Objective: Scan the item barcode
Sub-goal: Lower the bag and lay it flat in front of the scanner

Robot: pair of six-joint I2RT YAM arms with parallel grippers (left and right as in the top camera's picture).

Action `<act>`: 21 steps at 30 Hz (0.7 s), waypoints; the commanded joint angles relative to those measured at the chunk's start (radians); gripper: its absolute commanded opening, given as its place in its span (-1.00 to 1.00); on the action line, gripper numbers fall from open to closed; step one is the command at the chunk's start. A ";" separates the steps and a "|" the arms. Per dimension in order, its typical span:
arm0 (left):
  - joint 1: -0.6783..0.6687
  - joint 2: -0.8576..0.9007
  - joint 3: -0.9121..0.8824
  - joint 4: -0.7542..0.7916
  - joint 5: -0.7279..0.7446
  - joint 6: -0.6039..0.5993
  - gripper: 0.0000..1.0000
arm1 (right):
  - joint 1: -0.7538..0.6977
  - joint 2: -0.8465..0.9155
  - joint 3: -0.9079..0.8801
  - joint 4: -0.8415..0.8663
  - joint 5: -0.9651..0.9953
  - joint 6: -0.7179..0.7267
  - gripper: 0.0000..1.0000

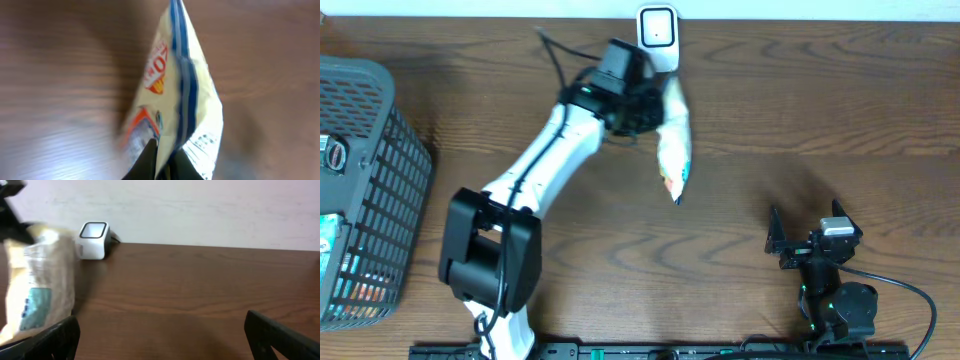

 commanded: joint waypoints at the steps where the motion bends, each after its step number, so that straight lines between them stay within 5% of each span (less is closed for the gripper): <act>1: 0.057 -0.005 0.008 -0.072 -0.148 0.072 -0.85 | 0.000 -0.005 -0.003 -0.002 0.001 0.010 0.99; 6: 0.120 -0.006 0.008 -0.190 -0.249 0.164 -0.70 | 0.000 -0.005 -0.003 -0.002 0.001 0.010 0.98; 9: 0.146 -0.008 0.008 -0.233 -0.274 0.209 -0.31 | 0.000 -0.005 -0.003 -0.002 0.001 0.010 0.99; 16: 0.188 -0.068 0.032 -0.307 -0.273 0.314 0.23 | 0.000 -0.005 -0.003 -0.002 0.001 0.010 0.99; 21: 0.192 -0.160 0.046 -0.317 -0.240 0.320 0.28 | 0.000 -0.005 -0.003 -0.002 0.001 0.010 0.99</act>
